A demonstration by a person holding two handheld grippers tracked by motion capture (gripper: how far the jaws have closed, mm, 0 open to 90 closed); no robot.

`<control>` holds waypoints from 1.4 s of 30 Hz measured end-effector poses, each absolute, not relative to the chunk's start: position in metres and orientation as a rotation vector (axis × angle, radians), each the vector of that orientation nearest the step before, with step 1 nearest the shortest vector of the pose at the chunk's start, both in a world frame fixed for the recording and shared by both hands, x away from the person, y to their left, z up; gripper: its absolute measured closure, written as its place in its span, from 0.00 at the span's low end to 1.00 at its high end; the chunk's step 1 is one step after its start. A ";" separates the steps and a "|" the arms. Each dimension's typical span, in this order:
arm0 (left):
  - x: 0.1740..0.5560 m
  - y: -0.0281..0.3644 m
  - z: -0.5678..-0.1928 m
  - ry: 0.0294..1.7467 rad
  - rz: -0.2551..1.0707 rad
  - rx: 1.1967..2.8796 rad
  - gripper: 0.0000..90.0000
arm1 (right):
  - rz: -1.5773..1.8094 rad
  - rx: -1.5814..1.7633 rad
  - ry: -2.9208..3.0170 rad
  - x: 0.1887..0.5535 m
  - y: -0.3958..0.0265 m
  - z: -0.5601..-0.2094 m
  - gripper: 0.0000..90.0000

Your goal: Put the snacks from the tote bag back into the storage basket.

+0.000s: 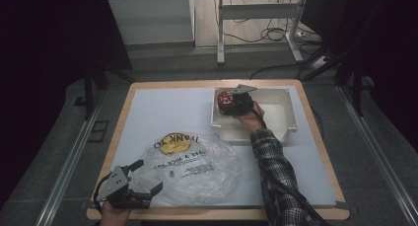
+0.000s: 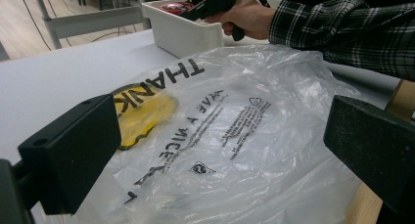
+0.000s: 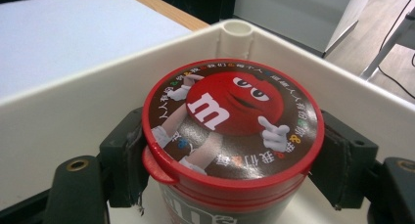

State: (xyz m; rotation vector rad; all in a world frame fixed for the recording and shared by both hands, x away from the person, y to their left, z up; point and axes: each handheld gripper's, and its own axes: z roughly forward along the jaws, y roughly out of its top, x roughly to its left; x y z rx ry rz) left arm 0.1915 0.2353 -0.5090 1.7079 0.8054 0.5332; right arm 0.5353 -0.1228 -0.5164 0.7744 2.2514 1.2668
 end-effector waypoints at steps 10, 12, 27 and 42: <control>0.191 0.235 -0.509 0.805 0.533 1.709 0.00 | 1.304 0.806 2.261 0.540 -0.127 -0.520 0.28; 0.191 0.235 -0.509 0.805 0.534 1.709 0.01 | 1.300 0.803 2.261 0.540 -0.127 -0.520 0.28; 0.191 0.235 -0.509 0.806 0.534 1.709 0.00 | 1.268 0.817 2.265 0.540 -0.125 -0.521 0.18; 0.191 0.235 -0.509 0.806 0.534 1.707 0.00 | 1.272 0.840 2.262 0.538 -0.126 -0.514 0.15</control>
